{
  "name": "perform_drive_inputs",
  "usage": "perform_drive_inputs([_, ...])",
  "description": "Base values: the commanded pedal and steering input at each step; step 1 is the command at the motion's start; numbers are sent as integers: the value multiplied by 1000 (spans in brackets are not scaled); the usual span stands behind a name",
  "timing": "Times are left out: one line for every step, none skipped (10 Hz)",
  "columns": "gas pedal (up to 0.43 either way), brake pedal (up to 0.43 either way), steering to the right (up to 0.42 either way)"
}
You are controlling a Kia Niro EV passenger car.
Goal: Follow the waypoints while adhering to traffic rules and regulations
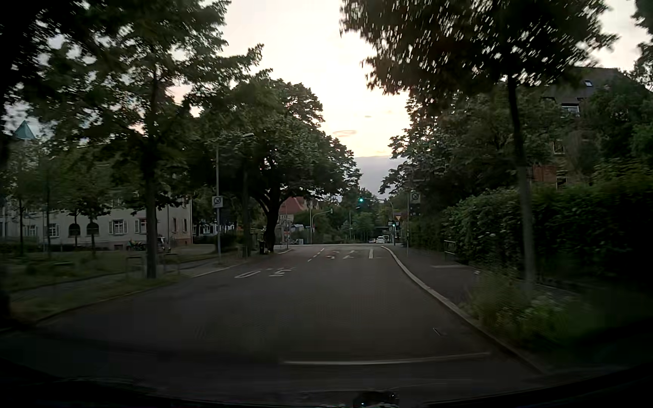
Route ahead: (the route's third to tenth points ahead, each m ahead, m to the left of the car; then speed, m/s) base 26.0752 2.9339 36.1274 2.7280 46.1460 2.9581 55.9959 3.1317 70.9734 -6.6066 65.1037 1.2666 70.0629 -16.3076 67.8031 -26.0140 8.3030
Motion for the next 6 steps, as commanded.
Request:
perform_drive_inputs([67,0,5])
perform_drive_inputs([67,0,6])
perform_drive_inputs([67,0,6])
perform_drive_inputs([67,0,6])
perform_drive_inputs([67,0,6])
perform_drive_inputs([67,0,6])
